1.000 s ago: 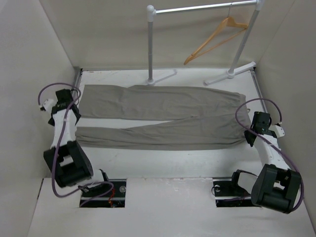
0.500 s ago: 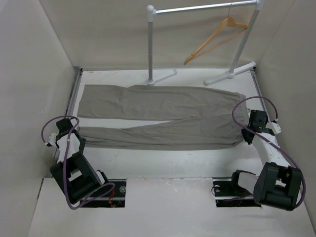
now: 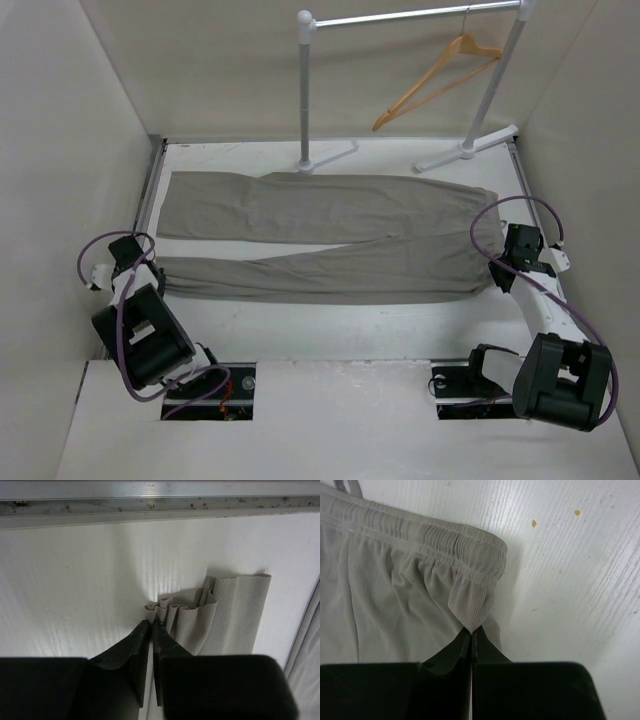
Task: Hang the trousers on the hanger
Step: Flatten out the trousers at the center of the board.
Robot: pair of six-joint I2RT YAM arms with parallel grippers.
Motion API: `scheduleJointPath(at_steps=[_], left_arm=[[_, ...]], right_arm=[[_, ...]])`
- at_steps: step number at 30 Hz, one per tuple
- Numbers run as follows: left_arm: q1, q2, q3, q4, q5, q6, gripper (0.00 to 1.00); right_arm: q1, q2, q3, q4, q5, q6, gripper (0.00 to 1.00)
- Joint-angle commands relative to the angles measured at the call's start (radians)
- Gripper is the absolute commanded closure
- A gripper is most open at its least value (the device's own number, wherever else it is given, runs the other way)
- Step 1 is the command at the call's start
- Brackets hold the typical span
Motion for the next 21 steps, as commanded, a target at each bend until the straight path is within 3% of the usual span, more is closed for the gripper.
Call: scheduleJointPath(at_steps=[1,7,11,16,21], left_arm=[[0.008,0.000,-0.012,-0.055,0.015,-0.017,0.97],[0.056,-0.158,0.150,-0.352,-0.087,-0.005,1.00],[0.041,-0.161,0.322,-0.523,-0.186,0.024,1.00],[0.018,-0.138,0.483,-0.612,-0.254,0.061,1.00],[0.017,-0.134,0.587,-0.662,-0.263,0.071,1.00]], right_arm=[[0.006,-0.023,0.025,0.030,-0.002,0.025,0.97],[-0.017,-0.052,0.060,0.023,-0.009,0.042,0.97],[-0.022,-0.139,0.046,-0.013,-0.006,0.023,0.97],[-0.128,-0.214,0.032,-0.056,-0.076,0.005,0.97],[-0.138,-0.264,0.078,-0.119,-0.102,0.026,0.98]])
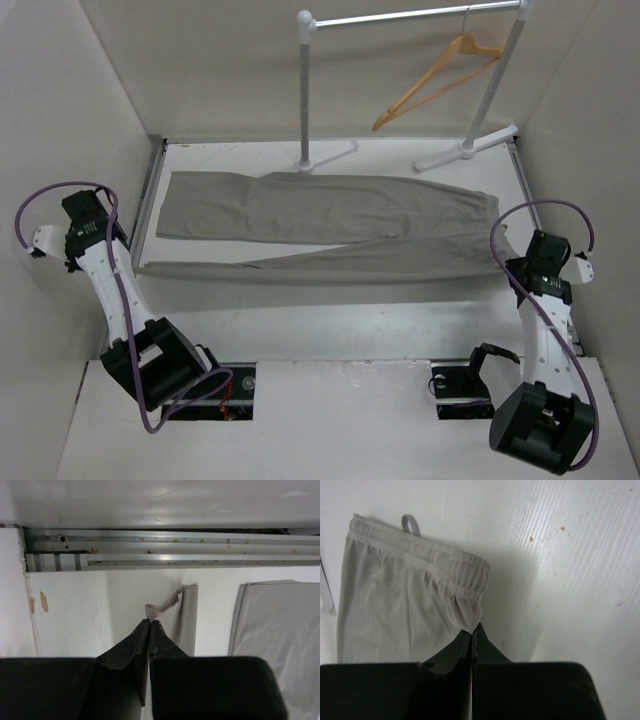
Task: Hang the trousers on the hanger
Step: Flatten out the trousers at the center of the board, then fold the trousers at the center of the board.
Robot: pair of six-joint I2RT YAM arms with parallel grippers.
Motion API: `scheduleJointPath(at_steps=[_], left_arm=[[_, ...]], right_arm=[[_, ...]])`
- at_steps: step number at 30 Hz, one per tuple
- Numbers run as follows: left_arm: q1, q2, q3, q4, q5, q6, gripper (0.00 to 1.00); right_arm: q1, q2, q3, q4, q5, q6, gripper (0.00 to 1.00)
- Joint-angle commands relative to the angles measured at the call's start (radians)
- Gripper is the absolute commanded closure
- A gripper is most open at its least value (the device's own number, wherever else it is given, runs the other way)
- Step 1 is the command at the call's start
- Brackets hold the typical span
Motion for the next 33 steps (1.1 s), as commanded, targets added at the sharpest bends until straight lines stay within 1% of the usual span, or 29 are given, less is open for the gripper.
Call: scheduleJointPath(at_steps=[1,3,6,8,9,11,14,16,19,22,23,25,27,29,33], left_arm=[[0.000,-0.005,0.078,-0.085,-0.048,0.012,1.00],[-0.022,0.031,0.177,-0.097,-0.022,0.003,1.00],[-0.062,0.065,0.343,-0.132,-0.004,-0.014,1.00],[-0.084,0.062,0.377,-0.134,-0.011,-0.008,1.00],[-0.090,0.046,0.362,-0.134,-0.019,-0.008,1.00],[-0.093,0.009,0.281,-0.124,-0.025,-0.012,0.99],[-0.081,-0.050,0.139,-0.114,-0.045,-0.018,1.00],[-0.067,-0.074,0.086,-0.124,-0.077,-0.017,1.00],[-0.055,-0.086,0.091,-0.166,-0.132,-0.006,1.00],[-0.063,-0.070,0.149,-0.184,-0.206,0.029,1.00],[-0.067,-0.064,0.160,-0.177,-0.211,0.035,1.00],[-0.073,-0.044,0.164,-0.158,-0.212,0.037,1.00],[-0.078,-0.015,0.169,-0.128,-0.206,0.032,1.00],[-0.084,0.018,0.186,-0.097,-0.191,0.029,1.00],[-0.124,0.128,0.296,-0.066,-0.192,0.025,1.00]], right_arm=[[-0.006,-0.029,0.088,-0.049,-0.026,0.006,0.98],[-0.006,-0.020,0.169,-0.077,-0.014,0.000,0.98],[-0.006,-0.011,0.253,-0.089,-0.040,0.040,0.98],[-0.006,-0.020,0.282,-0.092,-0.040,0.052,0.98],[-0.003,-0.023,0.287,-0.101,-0.033,0.045,0.98],[0.003,-0.046,0.252,-0.114,-0.026,0.034,0.98],[0.005,-0.125,0.133,-0.123,-0.013,0.020,0.99],[0.009,-0.179,0.062,-0.147,0.006,0.012,0.99],[0.043,-0.254,0.019,-0.225,0.073,0.008,1.00],[0.139,-0.348,0.007,-0.313,0.199,0.002,0.99],[0.172,-0.372,0.005,-0.331,0.230,0.002,0.99],[0.219,-0.420,0.006,-0.334,0.247,0.003,0.99],[0.212,-0.378,0.011,-0.299,0.231,-0.012,0.98],[0.166,-0.310,0.023,-0.226,0.201,-0.052,0.98],[0.095,-0.149,0.088,-0.095,0.127,-0.084,0.99]])
